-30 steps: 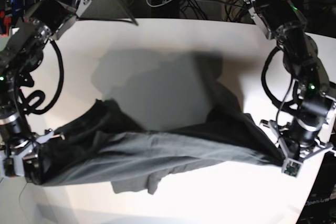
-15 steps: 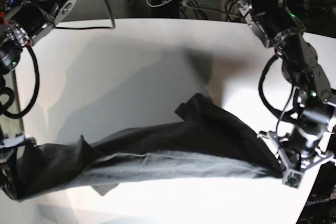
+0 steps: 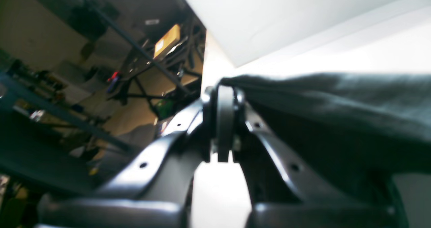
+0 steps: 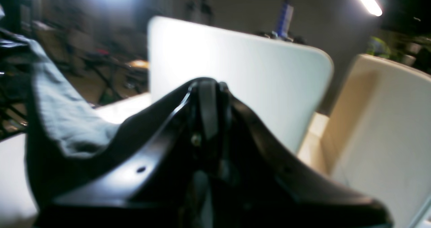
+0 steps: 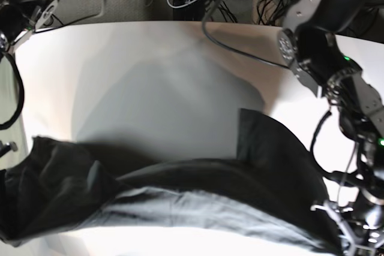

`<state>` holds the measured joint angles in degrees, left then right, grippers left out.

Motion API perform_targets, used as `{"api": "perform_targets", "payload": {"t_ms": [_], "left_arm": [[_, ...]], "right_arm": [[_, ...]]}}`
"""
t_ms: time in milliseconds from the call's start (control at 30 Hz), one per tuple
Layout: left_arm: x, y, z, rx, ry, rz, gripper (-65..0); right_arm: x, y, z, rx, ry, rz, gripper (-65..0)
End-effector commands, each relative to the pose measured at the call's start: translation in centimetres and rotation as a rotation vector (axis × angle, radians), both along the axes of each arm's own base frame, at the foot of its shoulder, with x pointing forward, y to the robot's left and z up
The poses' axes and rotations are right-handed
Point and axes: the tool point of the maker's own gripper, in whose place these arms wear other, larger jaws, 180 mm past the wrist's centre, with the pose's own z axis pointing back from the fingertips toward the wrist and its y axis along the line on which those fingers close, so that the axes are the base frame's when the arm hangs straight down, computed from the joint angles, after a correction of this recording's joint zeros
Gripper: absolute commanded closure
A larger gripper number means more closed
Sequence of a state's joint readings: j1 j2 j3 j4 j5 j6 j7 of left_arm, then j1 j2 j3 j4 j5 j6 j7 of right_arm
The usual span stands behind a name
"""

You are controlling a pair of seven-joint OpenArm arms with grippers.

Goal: Layout the t-shirt on the table in an organized manner, then fold the t-shirt properly
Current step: 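Lift the shirt with both grippers and swing it up off the table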

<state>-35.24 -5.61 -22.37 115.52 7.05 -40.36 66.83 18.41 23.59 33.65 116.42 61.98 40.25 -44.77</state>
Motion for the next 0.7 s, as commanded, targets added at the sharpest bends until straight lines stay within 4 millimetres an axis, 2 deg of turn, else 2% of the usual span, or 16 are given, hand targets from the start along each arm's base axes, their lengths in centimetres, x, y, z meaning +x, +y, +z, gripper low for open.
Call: {"api": "perform_targets", "payload": {"t_ms": [0,200,367,500,667], "left_arm": [[-0.3,1.0,2.4,0.020,-0.055,0.030,-0.5],[-1.0,3.2,3.3,0.077,-0.050,0.090,-0.5],[-1.0,3.4,4.0,0.078,-0.055,0.101,-0.5],[-1.2,4.0,5.4,0.070,-0.055,0.141,-0.5],[-0.6,2.4,5.6,0.143,-0.021,0.116,-0.5]], "right_arm": [[-1.1,0.1,2.1,0.015,-0.074,0.033,0.0],[-1.9,-1.1,2.9,0.032,-0.101,0.013,0.0],[-1.9,-1.2,3.0,0.021,-0.102,0.007,0.0],[-1.9,-1.3,3.1,0.022,-0.104,0.006,0.0],[-1.9,-1.3,3.1,0.026,-0.106,0.007,0.0]]}}
